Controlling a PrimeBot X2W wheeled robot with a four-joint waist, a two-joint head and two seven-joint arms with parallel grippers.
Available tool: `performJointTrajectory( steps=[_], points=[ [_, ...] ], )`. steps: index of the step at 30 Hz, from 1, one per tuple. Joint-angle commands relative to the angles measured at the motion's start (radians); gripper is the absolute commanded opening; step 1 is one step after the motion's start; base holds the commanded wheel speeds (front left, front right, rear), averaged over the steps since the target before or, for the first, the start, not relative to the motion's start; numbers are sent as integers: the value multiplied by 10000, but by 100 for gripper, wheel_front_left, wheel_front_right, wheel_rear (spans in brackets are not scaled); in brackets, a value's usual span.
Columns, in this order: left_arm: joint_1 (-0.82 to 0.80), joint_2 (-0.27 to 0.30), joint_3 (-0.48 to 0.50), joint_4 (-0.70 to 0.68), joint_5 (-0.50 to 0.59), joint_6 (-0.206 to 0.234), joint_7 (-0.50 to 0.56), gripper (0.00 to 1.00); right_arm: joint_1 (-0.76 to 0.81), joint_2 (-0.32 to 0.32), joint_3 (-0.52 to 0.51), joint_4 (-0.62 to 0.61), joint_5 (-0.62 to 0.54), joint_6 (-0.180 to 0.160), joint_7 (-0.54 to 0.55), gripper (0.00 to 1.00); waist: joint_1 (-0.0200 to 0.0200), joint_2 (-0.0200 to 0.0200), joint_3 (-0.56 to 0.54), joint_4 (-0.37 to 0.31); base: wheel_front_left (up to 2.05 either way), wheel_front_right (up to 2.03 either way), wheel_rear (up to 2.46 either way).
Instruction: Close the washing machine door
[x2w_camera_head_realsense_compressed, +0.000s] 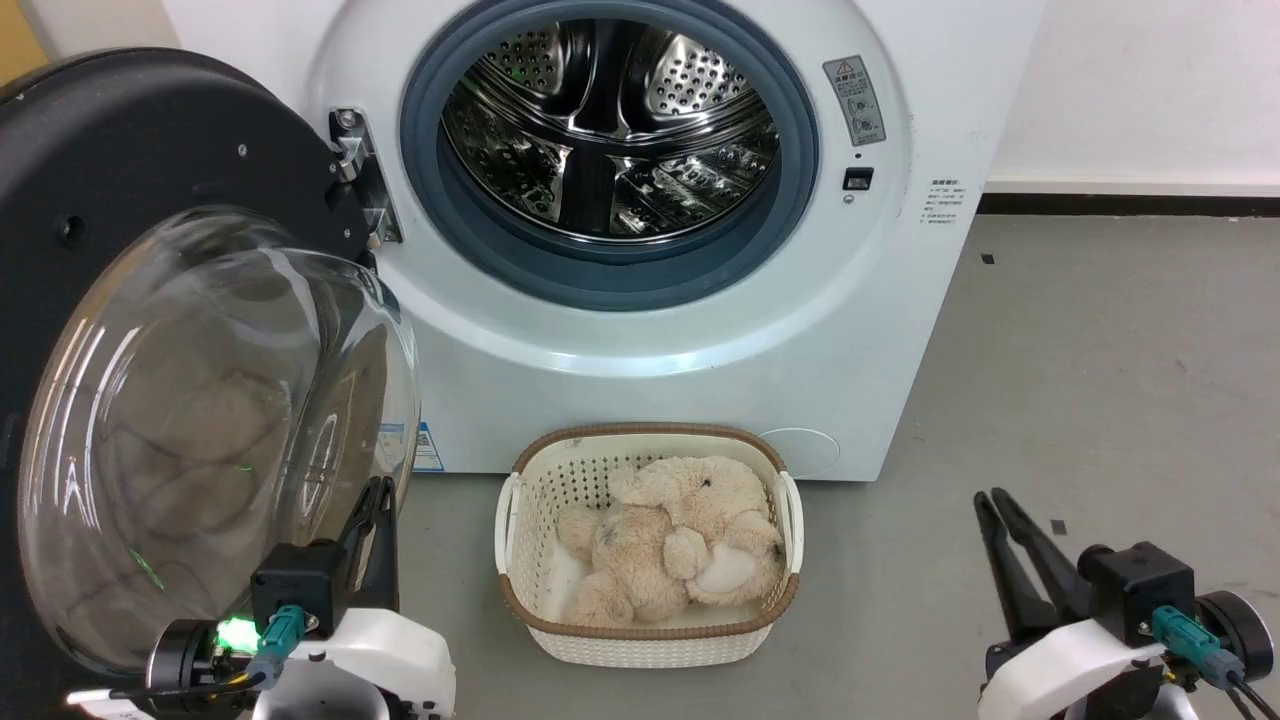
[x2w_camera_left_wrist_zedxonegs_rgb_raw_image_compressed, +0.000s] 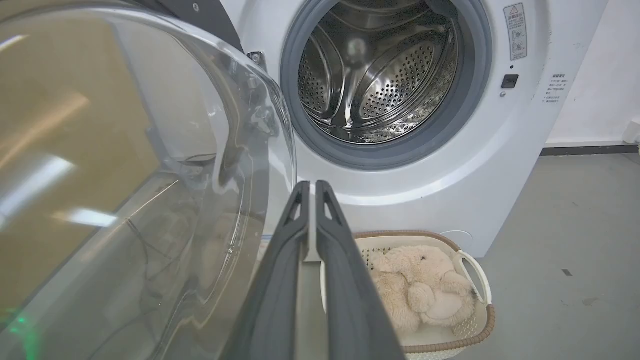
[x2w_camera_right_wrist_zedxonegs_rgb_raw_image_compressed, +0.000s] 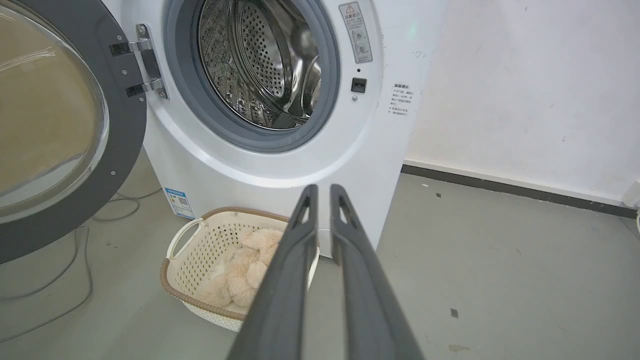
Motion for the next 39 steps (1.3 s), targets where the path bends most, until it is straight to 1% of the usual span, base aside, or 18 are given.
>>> performJointTrajectory(
  steps=[1, 9, 10, 11, 24, 39],
  points=[
    [0, 0, -1, 1, -1, 3, -4, 100, 1, 0, -3, 2, 3, 0, -4, 100, 0, 0, 1, 0, 0, 0, 0],
    [-28, 0, -96, 41, -46, 189, -164, 100, 1, 3, -117, 20, 138, 0, -165, 100, 0, 0, 21, 2, 0, 0, 0],
    [-32, 0, -111, 46, -48, 214, -185, 43, 2, 4, -132, 19, 158, 1, -185, 100, 0, 0, 24, 3, 0, 0, 0],
    [-36, 0, -126, 51, -50, 239, -206, 0, 2, 4, -148, 17, 184, 1, -206, 100, 0, 0, 27, 5, 0, 0, 0],
    [-269, 27, -262, -62, -70, 407, -478, 0, 9, 9, -346, -9, 545, 1, -478, 100, 0, 0, 58, 154, 0, 0, 0],
    [-1306, 243, -137, -955, -243, 178, -833, 0, 7, 16, -560, -31, 909, 3, -833, 100, 0, 0, 131, 791, 0, 0, 0]
  ],
)
